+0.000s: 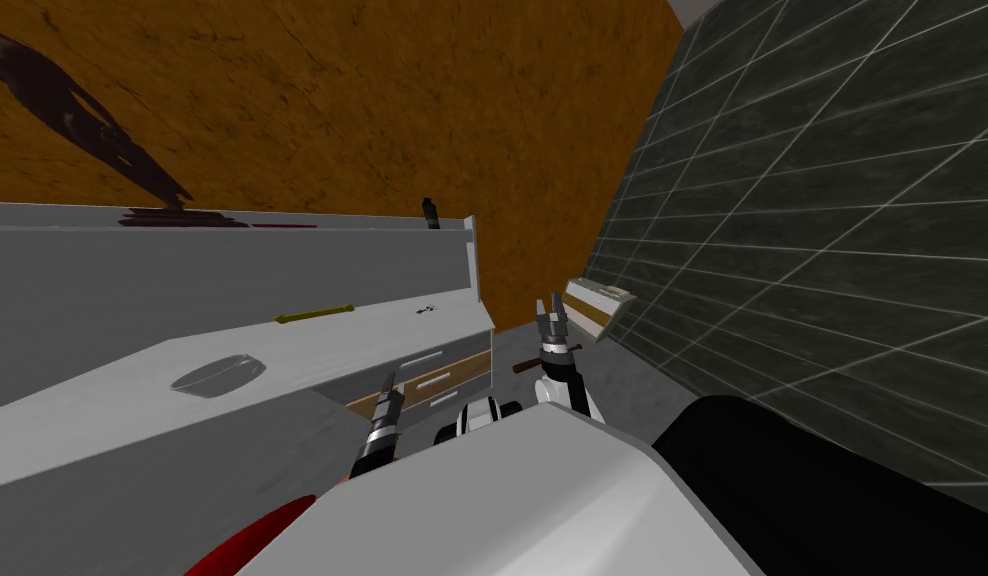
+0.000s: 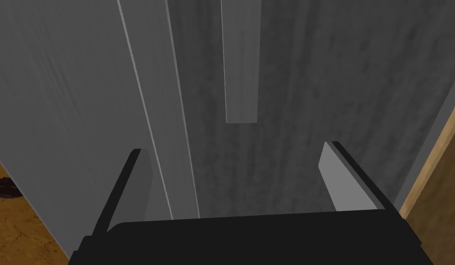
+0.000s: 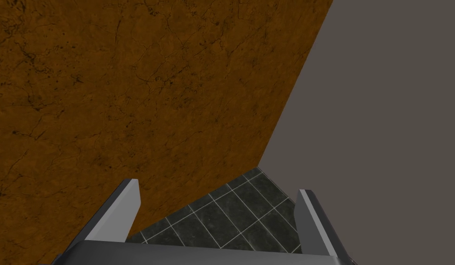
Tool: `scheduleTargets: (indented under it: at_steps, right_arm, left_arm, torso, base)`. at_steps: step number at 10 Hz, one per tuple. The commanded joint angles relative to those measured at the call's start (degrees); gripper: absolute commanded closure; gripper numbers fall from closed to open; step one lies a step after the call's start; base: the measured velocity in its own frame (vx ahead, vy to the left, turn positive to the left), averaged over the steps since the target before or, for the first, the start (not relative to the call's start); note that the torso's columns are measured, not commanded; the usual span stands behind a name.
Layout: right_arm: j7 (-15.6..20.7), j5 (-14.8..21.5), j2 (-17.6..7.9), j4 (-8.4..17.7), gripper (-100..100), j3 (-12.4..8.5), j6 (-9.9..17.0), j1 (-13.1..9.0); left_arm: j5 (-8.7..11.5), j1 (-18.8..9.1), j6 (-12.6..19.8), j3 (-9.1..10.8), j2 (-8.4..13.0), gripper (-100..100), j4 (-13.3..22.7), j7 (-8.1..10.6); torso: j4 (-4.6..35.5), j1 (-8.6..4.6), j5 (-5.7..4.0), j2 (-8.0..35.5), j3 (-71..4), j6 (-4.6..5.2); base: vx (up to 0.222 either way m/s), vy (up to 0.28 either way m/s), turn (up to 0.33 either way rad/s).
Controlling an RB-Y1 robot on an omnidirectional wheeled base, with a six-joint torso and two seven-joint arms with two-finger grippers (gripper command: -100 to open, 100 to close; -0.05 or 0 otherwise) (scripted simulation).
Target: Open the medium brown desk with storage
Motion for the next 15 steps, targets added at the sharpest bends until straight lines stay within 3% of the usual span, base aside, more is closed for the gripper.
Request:
scheduleTargets:
  at_steps: [1,2,3,4,9,10,13,14,15]
  right_arm:
    - [0.00,0.00,0.00,0.00,0,0.00,0.00,0.00]
    - [0.00,0.00,0.00,0.00,0,0.00,0.00,-0.02]
    - [0.00,0.00,0.00,0.01,0,0.00,0.01,-0.02]
    - [0.00,0.00,0.01,0.01,0,0.00,0.01,-0.03]
    - [0.00,0.00,0.01,0.01,0,0.01,0.01,-0.05]
    - [0.00,0.00,0.01,0.01,0,0.01,0.01,-0.04]
    - [0.00,0.00,0.00,0.00,0,0.00,0.00,0.00]
    - [0.00,0.00,0.00,0.00,0,0.00,0.00,-0.01]
    - [0.00,0.00,0.00,0.00,0,0.00,0.00,-0.02]
  left_arm:
    - [0.11,-0.51,0.94,0.26,-1.07,-100,0.14,-0.07]
    - [0.29,-1.23,2.84,0.57,-0.80,-100,-0.89,0.10]
    - [0.18,-0.68,1.99,0.38,-1.02,-100,-0.79,-0.02]
    - [0.19,-0.70,2.27,0.39,-1.00,100,-0.93,0.00]
    - [0.09,0.77,2.92,-0.10,-0.50,100,-2.89,0.61]
    - [0.28,0.09,3.51,0.11,-0.24,-100,-2.55,0.58]
    - [0.37,-0.40,3.74,0.23,-0.25,-100,-2.11,0.54]
    - [0.58,-1.13,5.59,0.57,0.23,-100,-3.20,0.76]
    - [0.47,-0.62,4.78,0.37,-0.02,-100,-3.10,0.62]
  torso:
    - [0.06,0.05,0.02,0.21,0.13,0.00]
    - [0.14,-0.08,-0.02,0.54,0.32,0.00]
    - [0.16,-0.18,-0.05,0.51,0.33,0.01]
    - [0.12,-0.19,-0.05,0.43,0.27,0.00]
    - [0.06,-0.15,-0.04,0.21,0.14,0.00]
    - [-0.02,-0.09,-0.03,-0.15,-0.07,0.01]
    - [-0.06,-0.09,-0.02,-0.18,-0.12,0.00]
    - [0.09,-0.09,-0.02,0.38,0.21,-0.01]
    - [0.15,-0.13,-0.04,0.49,0.32,0.01]
  base:
    - [0.077,0.024,-0.001]
    - [0.058,0.008,-0.006]
    - [0.035,0.006,-0.002]
    - [0.006,0.002,0.001]
    - [-0.155,-0.021,0.016]
    - [0.078,-0.026,-0.019]
    - [0.134,-0.011,-0.008]
    - [0.074,-0.011,-0.009]
    - [0.047,-0.007,-0.003]
